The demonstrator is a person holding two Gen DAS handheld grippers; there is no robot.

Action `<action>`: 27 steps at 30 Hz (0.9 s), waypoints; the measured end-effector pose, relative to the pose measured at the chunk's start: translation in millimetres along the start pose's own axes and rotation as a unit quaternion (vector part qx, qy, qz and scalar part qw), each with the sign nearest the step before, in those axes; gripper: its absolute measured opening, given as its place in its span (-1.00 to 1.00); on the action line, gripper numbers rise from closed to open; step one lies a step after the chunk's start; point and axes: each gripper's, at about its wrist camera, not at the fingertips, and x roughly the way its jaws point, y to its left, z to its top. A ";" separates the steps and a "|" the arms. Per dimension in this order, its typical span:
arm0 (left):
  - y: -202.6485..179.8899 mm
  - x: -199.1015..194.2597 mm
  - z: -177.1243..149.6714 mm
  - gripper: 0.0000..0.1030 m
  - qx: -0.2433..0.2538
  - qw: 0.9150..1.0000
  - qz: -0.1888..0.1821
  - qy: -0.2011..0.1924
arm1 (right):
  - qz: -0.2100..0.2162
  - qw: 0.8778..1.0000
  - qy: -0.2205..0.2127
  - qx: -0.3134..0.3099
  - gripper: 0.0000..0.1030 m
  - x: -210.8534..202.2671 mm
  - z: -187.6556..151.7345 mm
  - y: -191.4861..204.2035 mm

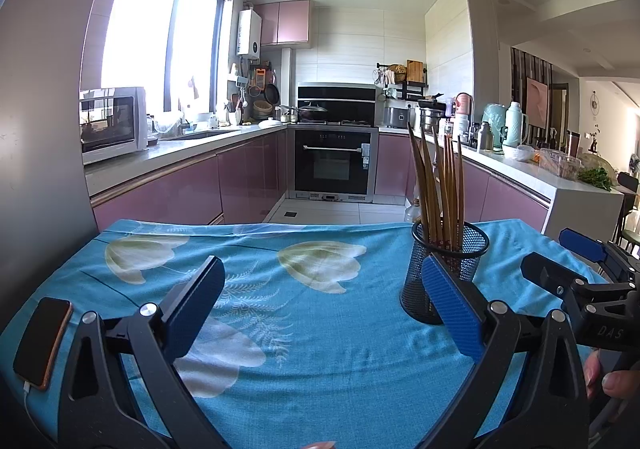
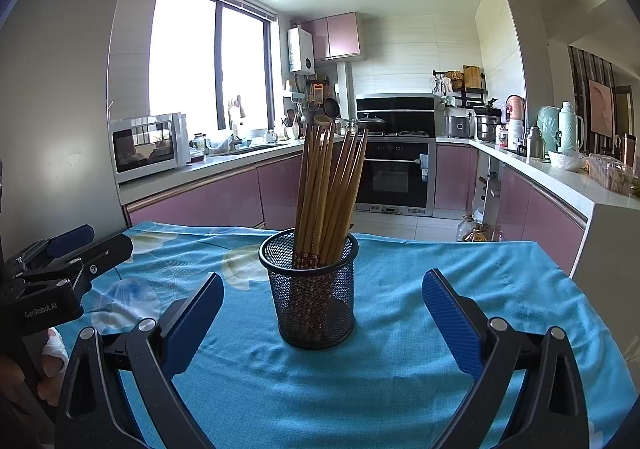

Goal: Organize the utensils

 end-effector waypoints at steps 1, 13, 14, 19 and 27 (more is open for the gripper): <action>0.1 0.0 0.5 0.89 0.000 1.000 0.001 0.000 | 0.001 1.000 0.000 0.000 0.87 0.0 0.0 0.0; 0.0 0.7 0.1 0.89 0.000 1.000 0.001 0.001 | 0.000 1.000 0.000 0.001 0.87 0.6 0.0 0.1; -0.1 0.7 0.0 0.89 0.000 1.000 0.001 0.001 | 0.000 1.000 0.000 0.001 0.87 0.7 0.1 0.1; 0.0 0.8 -0.1 0.89 0.000 1.000 0.000 0.001 | -0.001 1.000 0.002 0.001 0.87 1.3 -0.1 0.4; -0.3 1.5 0.4 0.89 0.001 1.000 0.001 0.002 | -0.001 1.000 0.002 0.002 0.87 2.1 -0.4 -0.1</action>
